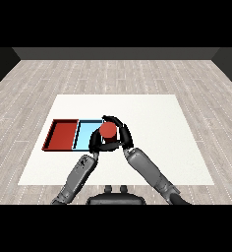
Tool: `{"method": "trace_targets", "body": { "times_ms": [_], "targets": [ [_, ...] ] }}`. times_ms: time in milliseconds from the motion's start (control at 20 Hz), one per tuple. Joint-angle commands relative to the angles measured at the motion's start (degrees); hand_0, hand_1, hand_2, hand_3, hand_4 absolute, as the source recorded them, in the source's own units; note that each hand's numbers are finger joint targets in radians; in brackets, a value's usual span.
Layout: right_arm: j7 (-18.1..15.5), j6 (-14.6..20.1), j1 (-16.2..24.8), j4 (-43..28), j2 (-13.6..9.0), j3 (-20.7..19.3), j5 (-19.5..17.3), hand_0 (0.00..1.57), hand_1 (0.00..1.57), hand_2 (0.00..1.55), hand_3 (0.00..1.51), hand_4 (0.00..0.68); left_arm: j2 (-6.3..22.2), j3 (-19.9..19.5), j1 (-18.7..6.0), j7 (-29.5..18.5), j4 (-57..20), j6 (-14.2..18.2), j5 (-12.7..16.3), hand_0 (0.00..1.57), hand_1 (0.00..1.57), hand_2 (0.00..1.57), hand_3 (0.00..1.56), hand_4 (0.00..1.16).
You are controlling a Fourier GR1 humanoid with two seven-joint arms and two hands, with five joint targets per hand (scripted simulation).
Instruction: Pick the red can and put it in the red box
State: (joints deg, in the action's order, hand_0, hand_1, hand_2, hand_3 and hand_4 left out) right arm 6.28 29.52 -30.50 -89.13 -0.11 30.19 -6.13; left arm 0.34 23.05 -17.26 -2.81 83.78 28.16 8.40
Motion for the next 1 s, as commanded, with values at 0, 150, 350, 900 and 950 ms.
{"method": "trace_targets", "body": {
  "times_ms": [0, 150, 350, 900, 950],
  "targets": [
    [1.89, 0.86, -3.52, 4.18, 0.10, 1.25, -0.59, 0.00, 0.00, 0.00, 0.00, 0.000, -0.32, -1.37, -3.88, -1.86, -2.39, -0.49, 1.44, 1.57, 1.57, 1.56, 1.48, 1.08],
    [4.51, -3.73, 0.78, -4.90, -0.77, -2.32, -3.75, 0.00, 0.00, 0.00, 0.00, 0.000, -0.31, -1.09, -3.17, -0.45, -1.50, 0.06, -1.95, 1.57, 1.57, 1.57, 1.49, 1.13],
    [4.30, -4.16, 4.43, -9.95, -0.14, -4.15, -4.28, 0.00, 0.00, 0.00, 0.00, 0.000, -0.30, 0.43, 0.75, -0.08, 1.37, -0.68, -4.12, 1.57, 1.57, 1.57, 1.50, 1.13],
    [-6.99, -11.97, 21.35, -21.44, -7.05, -13.87, 7.67, 0.00, 0.00, 0.00, 0.00, 0.000, 3.97, -10.56, -3.47, 1.17, -2.79, -3.88, -3.69, 1.57, 1.57, 1.57, 1.48, 1.12],
    [-6.47, -13.35, 22.30, -22.38, -8.58, -16.09, 9.25, 0.00, 0.00, 0.00, 0.00, 0.000, 4.42, -9.84, -0.04, -0.19, 0.03, -3.44, -4.40, 1.57, 1.57, 1.57, 1.47, 1.12]
  ]
}}
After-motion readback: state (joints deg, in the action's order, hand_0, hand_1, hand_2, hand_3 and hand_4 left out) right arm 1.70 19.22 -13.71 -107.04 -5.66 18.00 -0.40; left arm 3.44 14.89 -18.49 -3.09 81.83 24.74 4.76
